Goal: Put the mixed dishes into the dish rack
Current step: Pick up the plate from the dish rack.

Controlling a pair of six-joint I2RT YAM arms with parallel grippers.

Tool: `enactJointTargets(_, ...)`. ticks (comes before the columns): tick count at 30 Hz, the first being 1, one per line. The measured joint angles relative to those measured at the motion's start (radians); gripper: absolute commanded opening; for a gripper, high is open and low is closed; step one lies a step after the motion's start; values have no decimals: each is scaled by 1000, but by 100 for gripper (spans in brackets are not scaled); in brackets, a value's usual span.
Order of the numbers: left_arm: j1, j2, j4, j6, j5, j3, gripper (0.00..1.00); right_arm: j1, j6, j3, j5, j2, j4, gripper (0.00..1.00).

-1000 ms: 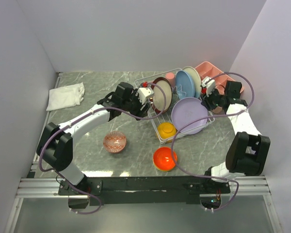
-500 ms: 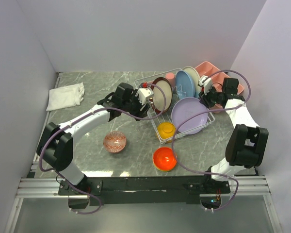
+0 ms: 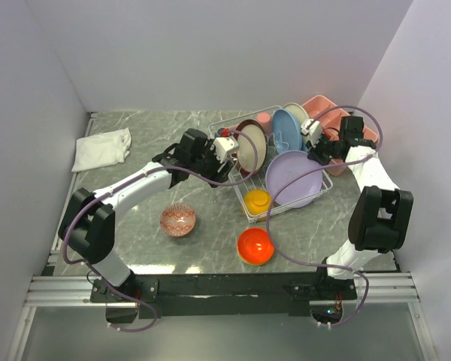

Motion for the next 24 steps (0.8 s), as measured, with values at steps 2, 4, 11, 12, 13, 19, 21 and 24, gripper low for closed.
enactJointTargets(2, 0, 1, -1, 1, 0, 0, 68, -2, -4, 14, 4, 0, -23, 0)
enactJointTargets(4, 5, 1, 1, 2, 0, 0, 68, 0, -5, 23, 10, -12, -43, 0)
enactJointTargets(11, 27, 0, -5, 9, 0, 0, 68, 98, 199, 24, 219, -252, -60, 0)
enactJointTargets(12, 30, 0, -5, 9, 0, 0, 68, 144, 225, 25, 253, -294, -60, 0)
enactJointTargets(13, 32, -1, -5, 9, 0, 0, 68, 182, 249, 27, 292, -335, -58, 0)
enactJointTargets(19, 34, -26, -7, 7, 2, 0, 69, 397, 414, 170, 644, -325, -147, 0)
enactJointTargets(21, 34, -44, -6, 5, 4, 0, 69, 416, 499, 268, 732, -245, -217, 0)
enactJointTargets(24, 34, -81, -3, 4, 4, -1, 69, 417, 613, 368, 842, -154, -297, 0)
